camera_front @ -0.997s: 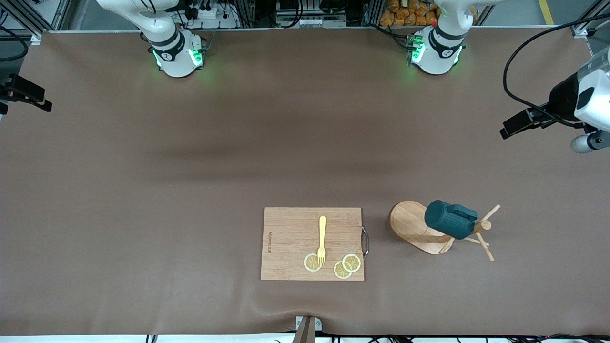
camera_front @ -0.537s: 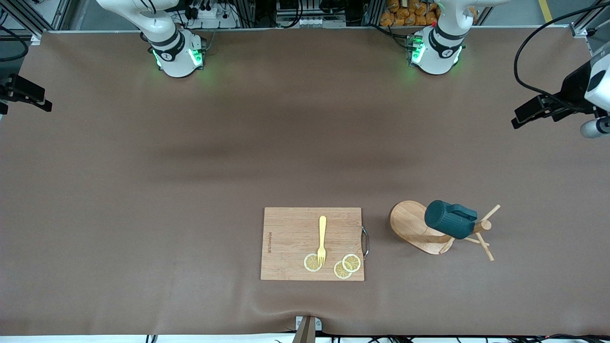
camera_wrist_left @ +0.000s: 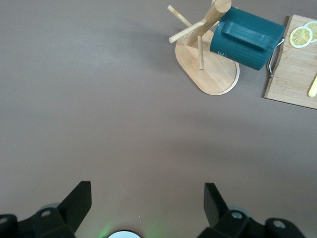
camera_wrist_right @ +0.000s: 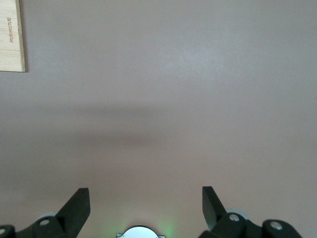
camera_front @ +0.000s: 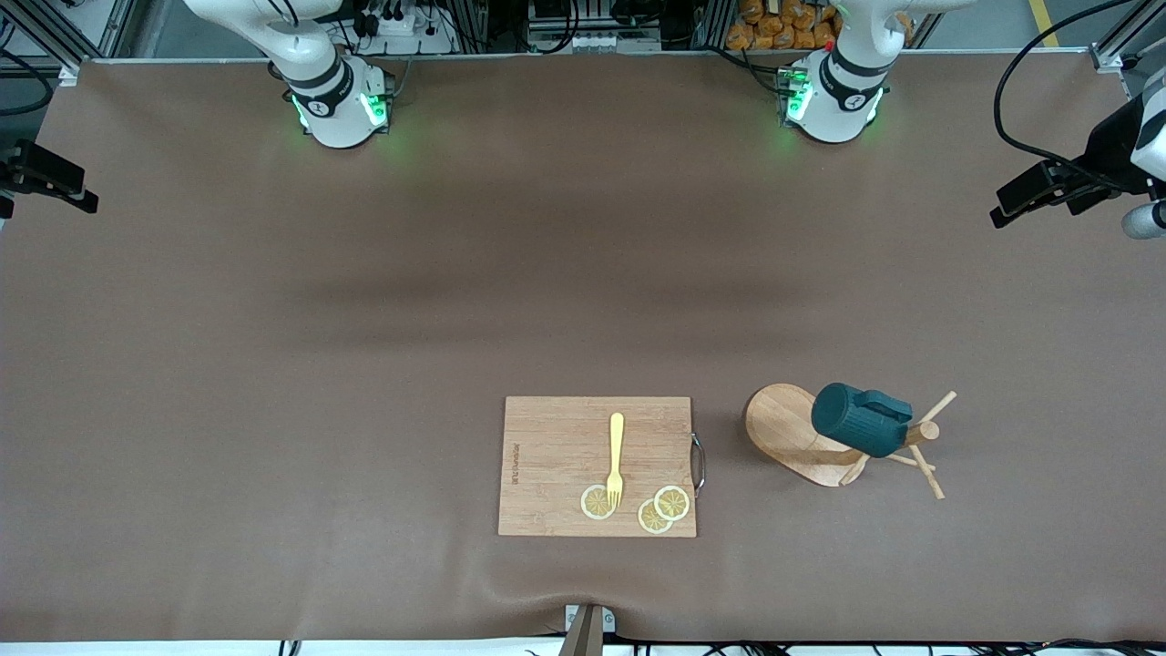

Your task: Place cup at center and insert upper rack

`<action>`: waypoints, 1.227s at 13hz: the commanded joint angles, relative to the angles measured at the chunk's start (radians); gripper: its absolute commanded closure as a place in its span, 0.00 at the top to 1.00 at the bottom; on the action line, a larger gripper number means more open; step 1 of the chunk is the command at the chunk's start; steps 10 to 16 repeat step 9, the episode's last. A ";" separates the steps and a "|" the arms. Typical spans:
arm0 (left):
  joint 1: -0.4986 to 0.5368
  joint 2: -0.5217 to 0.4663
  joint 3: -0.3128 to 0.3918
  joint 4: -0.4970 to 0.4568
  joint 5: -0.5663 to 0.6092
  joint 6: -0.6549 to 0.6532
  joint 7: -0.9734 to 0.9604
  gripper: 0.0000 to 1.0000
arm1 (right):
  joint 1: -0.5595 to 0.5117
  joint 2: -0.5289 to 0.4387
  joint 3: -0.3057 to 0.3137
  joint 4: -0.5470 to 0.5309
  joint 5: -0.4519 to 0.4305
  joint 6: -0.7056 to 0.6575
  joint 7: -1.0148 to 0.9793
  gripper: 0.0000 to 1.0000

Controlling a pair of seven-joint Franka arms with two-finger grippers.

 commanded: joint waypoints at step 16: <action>-0.026 -0.008 0.014 0.006 0.033 -0.002 -0.004 1.00 | -0.024 -0.021 0.018 -0.006 0.030 -0.005 0.029 1.00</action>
